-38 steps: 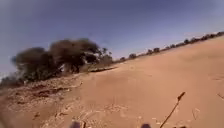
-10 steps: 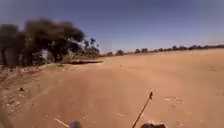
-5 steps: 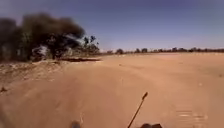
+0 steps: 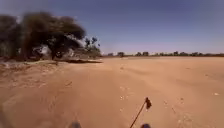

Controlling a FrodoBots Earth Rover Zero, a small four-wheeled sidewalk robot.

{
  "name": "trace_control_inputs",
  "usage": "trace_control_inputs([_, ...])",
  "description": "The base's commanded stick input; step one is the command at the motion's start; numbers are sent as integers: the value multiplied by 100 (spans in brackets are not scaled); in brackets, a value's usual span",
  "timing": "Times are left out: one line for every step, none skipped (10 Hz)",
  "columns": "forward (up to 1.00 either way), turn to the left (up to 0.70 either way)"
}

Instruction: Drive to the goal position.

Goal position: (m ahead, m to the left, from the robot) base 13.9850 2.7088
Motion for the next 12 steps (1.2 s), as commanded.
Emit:
trace_control_inputs([85, 0])
trace_control_inputs([85, 0])
trace_control_inputs([85, 0])
trace_control_inputs([85, 0])
trace_control_inputs([85, 0])
trace_control_inputs([85, 0])
trace_control_inputs([85, 0])
trace_control_inputs([85, 0])
trace_control_inputs([85, 0])
trace_control_inputs([85, 0])
trace_control_inputs([88, 0])
trace_control_inputs([95, 0])
